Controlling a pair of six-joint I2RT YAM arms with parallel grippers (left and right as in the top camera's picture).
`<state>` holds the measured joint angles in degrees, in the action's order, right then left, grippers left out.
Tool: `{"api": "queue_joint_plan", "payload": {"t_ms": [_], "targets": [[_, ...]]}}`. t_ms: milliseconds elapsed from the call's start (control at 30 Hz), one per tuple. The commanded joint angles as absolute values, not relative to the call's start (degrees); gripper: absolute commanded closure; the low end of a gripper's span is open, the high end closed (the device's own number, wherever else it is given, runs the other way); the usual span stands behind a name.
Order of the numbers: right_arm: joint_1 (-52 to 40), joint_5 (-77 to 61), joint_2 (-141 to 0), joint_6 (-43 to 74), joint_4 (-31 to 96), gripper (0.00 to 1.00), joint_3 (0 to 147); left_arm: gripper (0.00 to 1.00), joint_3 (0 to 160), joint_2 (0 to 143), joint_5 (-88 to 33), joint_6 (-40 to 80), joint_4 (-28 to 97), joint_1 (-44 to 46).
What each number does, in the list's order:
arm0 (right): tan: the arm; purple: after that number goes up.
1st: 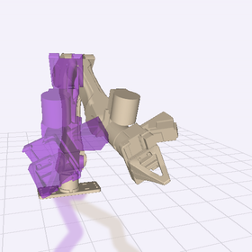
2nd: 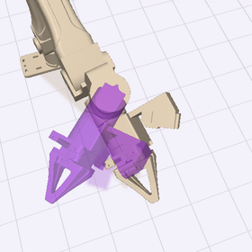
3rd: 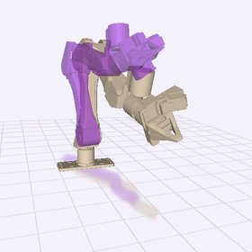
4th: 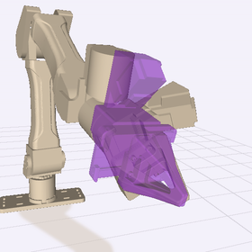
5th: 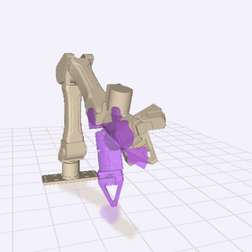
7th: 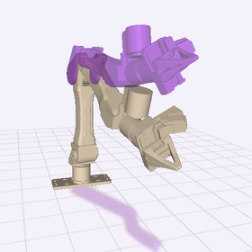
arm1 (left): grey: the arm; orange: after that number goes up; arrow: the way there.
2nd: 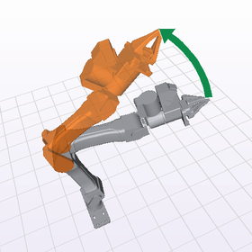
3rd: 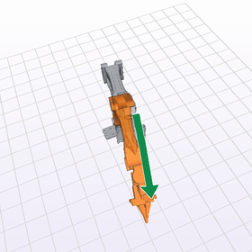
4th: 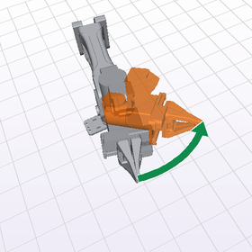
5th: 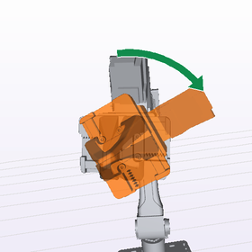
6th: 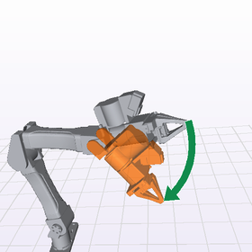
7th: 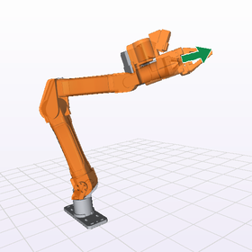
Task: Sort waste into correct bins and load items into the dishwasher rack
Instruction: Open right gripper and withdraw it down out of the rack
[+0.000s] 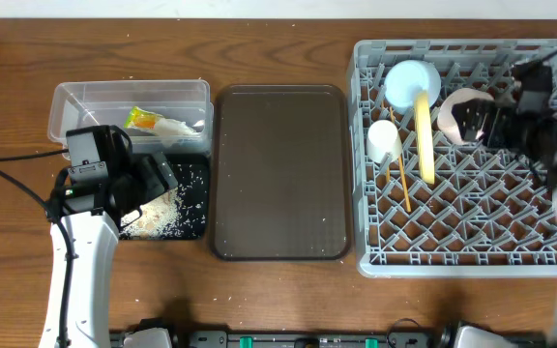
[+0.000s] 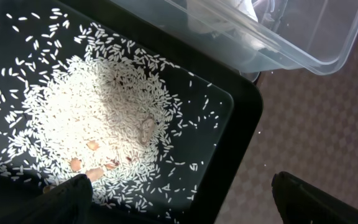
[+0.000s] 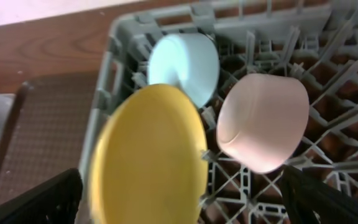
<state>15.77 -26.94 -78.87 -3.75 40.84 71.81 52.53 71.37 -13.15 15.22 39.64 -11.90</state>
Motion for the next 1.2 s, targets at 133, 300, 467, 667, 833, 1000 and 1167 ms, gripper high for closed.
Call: {"api": "queue_joint_plan", "payload": {"t_ms": [133, 300, 467, 667, 833, 1000, 1167], "targets": [[12.27, -26.98, -61.76, -3.27, 40.97, 0.01, 57.63, 0.05, 53.58, 71.48, -12.78, 15.33, 39.62, -12.10], [10.13, -15.64, -51.57, -6.26, 42.61, 0.01, 46.94, 0.05, 53.58, 71.48, -12.78, 15.33, 39.62, -12.10], [9.85, -6.55, -43.62, -6.28, 50.76, 0.01, 39.79, 0.05, 53.58, 71.48, -12.78, 15.33, 39.62, -12.10], [9.67, 1.50, -37.89, -6.26, 53.54, 0.01, 34.13, 0.05, 53.58, 71.48, -12.78, 15.35, 39.62, -12.10], [9.67, 1.50, -36.32, -6.26, 59.05, 0.01, 33.19, 0.05, 53.58, 71.48, -12.78, 15.33, 39.62, -12.10], [9.65, 1.52, -36.21, -6.31, 59.44, 0.01, 33.19, 0.05, 53.58, 71.48, -12.78, 15.33, 39.62, -12.10], [9.67, 2.61, -36.21, -6.37, 57.60, 0.01, 33.19, 0.05, 53.58, 71.48, -12.78, 15.35, 39.62, -12.10]]}}
